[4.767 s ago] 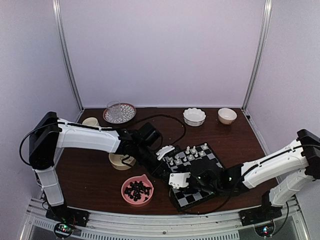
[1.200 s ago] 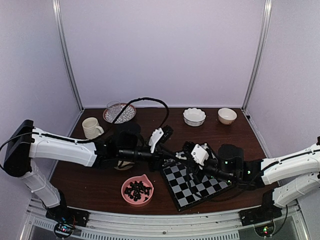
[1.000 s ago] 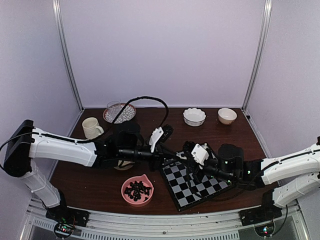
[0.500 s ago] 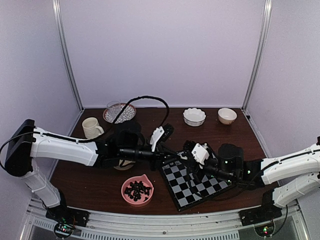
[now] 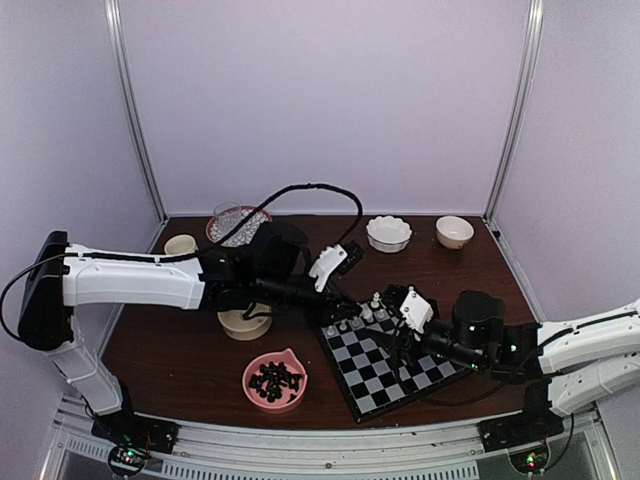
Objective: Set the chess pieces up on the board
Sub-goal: Pass from the right arm to the left, then place the king on the chessboard.
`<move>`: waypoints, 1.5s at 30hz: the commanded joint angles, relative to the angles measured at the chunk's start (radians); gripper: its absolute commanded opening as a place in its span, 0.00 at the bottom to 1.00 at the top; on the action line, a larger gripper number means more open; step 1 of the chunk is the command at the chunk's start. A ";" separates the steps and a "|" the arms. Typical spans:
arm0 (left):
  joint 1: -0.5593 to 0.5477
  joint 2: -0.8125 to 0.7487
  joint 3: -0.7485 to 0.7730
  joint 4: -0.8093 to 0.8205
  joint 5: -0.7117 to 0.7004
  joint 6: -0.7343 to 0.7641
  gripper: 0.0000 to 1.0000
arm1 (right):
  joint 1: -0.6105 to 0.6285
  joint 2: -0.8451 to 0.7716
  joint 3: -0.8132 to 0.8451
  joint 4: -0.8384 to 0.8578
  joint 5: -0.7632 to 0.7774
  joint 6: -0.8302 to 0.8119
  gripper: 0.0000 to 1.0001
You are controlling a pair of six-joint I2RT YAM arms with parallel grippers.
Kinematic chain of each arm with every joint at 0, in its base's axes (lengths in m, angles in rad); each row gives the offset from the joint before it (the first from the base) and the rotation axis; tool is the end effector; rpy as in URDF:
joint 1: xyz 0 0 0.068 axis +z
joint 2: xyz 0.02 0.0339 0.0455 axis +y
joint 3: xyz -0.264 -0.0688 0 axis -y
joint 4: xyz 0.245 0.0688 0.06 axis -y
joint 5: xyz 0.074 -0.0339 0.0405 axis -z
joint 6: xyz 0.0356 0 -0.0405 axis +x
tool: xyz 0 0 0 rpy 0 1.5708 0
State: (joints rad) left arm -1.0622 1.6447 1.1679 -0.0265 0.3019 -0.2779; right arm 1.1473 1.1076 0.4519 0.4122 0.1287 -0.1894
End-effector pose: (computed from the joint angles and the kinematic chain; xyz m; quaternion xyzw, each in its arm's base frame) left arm 0.1755 -0.3364 0.2656 0.3960 0.7573 -0.4138 0.3138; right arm 0.1023 0.2159 0.2215 -0.4561 0.6415 0.2383 0.5689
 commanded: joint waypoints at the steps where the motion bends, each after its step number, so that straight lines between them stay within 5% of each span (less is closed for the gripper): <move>1: -0.004 0.041 0.054 -0.150 -0.073 0.061 0.00 | -0.009 -0.063 -0.032 0.000 0.036 -0.012 0.68; 20: -0.092 0.284 0.281 -0.410 -0.197 0.189 0.00 | -0.329 -0.134 -0.072 -0.115 0.230 0.407 0.68; 31: -0.111 0.398 0.451 -0.618 -0.285 0.192 0.00 | -0.357 -0.127 -0.069 -0.144 0.311 0.478 0.68; 45: -0.117 0.483 0.496 -0.650 -0.284 0.186 0.03 | -0.365 -0.147 -0.074 -0.177 0.388 0.527 0.68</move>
State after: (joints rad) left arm -1.1755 2.0987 1.6306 -0.6548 0.0254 -0.1013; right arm 0.7902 0.9840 0.3882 0.2527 0.4789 0.3149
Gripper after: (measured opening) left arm 0.093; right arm 0.676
